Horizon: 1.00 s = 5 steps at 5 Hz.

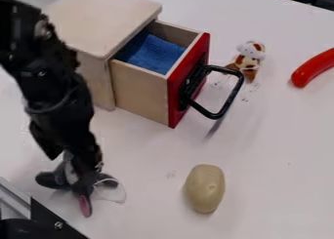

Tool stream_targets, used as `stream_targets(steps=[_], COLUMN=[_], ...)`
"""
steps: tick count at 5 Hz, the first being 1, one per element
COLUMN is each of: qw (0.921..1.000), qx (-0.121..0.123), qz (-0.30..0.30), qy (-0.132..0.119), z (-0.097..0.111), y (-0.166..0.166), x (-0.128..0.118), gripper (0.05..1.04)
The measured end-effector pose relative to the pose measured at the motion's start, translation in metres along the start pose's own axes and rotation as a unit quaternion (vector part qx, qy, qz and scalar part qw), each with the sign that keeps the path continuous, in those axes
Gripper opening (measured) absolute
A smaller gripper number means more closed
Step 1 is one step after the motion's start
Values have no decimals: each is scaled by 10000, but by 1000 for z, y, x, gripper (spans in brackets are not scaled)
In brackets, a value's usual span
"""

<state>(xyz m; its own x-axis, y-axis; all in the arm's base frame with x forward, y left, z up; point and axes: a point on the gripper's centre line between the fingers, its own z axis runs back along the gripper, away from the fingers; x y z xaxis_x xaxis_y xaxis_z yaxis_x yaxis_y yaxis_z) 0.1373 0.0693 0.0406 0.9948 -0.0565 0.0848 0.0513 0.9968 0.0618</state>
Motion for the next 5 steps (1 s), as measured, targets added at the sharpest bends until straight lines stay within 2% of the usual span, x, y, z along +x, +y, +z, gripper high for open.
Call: stream_targets(steps=[2, 3, 4, 5], qw=[9997, 9993, 9992, 9992], qx=[118, 139, 142, 140], qz=[168, 247, 293, 279], qy=[160, 245, 241, 260], z=[-26, -37, -40, -42], y=[12, 10, 6, 4], x=[-8, -9, -6, -6], gripper=[1000, 968, 773, 699])
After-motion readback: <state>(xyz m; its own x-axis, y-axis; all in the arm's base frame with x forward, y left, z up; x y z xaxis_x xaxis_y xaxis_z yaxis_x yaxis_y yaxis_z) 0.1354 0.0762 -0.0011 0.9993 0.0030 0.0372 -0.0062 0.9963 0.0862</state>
